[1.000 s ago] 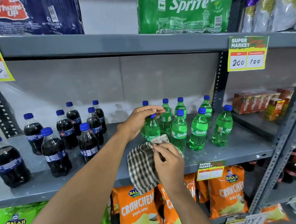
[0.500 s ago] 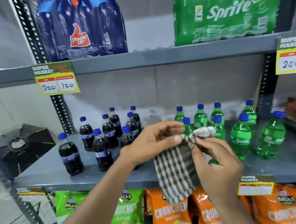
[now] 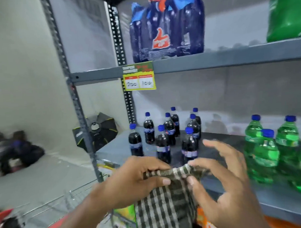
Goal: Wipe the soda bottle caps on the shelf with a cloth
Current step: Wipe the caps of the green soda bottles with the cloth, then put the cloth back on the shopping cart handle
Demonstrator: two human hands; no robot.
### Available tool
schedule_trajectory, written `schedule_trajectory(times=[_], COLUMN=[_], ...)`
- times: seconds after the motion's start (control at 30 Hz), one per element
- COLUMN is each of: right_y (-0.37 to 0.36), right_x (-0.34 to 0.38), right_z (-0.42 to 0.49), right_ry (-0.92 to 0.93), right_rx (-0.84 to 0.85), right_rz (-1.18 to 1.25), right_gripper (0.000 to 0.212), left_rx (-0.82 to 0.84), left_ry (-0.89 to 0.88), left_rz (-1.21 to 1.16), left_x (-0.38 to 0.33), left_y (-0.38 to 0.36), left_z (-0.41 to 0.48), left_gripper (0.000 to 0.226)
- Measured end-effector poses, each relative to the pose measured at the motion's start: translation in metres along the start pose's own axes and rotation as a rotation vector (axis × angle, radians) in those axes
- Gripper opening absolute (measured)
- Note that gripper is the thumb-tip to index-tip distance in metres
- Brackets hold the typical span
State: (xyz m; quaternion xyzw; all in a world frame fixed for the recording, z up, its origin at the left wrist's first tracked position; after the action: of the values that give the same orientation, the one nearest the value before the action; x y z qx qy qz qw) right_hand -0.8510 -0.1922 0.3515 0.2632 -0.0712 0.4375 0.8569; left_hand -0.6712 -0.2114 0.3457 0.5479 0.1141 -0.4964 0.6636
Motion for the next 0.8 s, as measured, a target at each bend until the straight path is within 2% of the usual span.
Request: schedule_trajectory(times=[0.13, 0.2, 0.3, 0.5, 0.63, 0.8], right_y=[-0.081, -0.114, -0.165, -0.263, -0.351, -0.462], right_x=[0.017, 0.034, 0.071, 0.152, 0.209, 0.278], right_z=[-0.01, -0.017, -0.032, -0.07, -0.099, -0.127], right_ry=[-0.019, 0.046, 0.095, 0.127, 0.086, 0.055], right_rx=[0.512, 0.601, 0.667, 0.699, 0.727, 0.761], right_rz=[0.248, 0.244, 0.308, 0.405, 0.414, 0.335], right_gripper=[0.048, 0.043, 0.028, 0.051, 0.04, 0.039], left_rx=[-0.084, -0.093, -0.083, -0.077, -0.012, 0.066], left_ry=[0.067, 0.101, 0.217, 0.468, 0.558, 0.659], left_rz=[0.113, 0.241, 0.361, 0.389, 0.41, 0.476], left_x=[0.02, 0.032, 0.061, 0.136, 0.207, 0.312], left_y=[0.037, 0.054, 0.086, 0.164, 0.212, 0.278], left_z=[-0.053, -0.078, -0.12, -0.221, -0.295, -0.367], left_gripper=[0.02, 0.023, 0.024, 0.023, 0.024, 0.027])
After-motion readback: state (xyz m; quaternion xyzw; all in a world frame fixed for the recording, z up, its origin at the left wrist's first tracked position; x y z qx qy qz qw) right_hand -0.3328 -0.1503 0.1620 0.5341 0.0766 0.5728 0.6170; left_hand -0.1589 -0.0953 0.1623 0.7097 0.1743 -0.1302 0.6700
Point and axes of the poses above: each hand's wrist, its own z-axis towards the middle knuckle, its own y-axis out of the back of the hand, x = y × z, the point moved 10 cm from there along z, towards the middle knuckle, and after that the axes turned 9 degrees about -z, right-handed, at the moved point
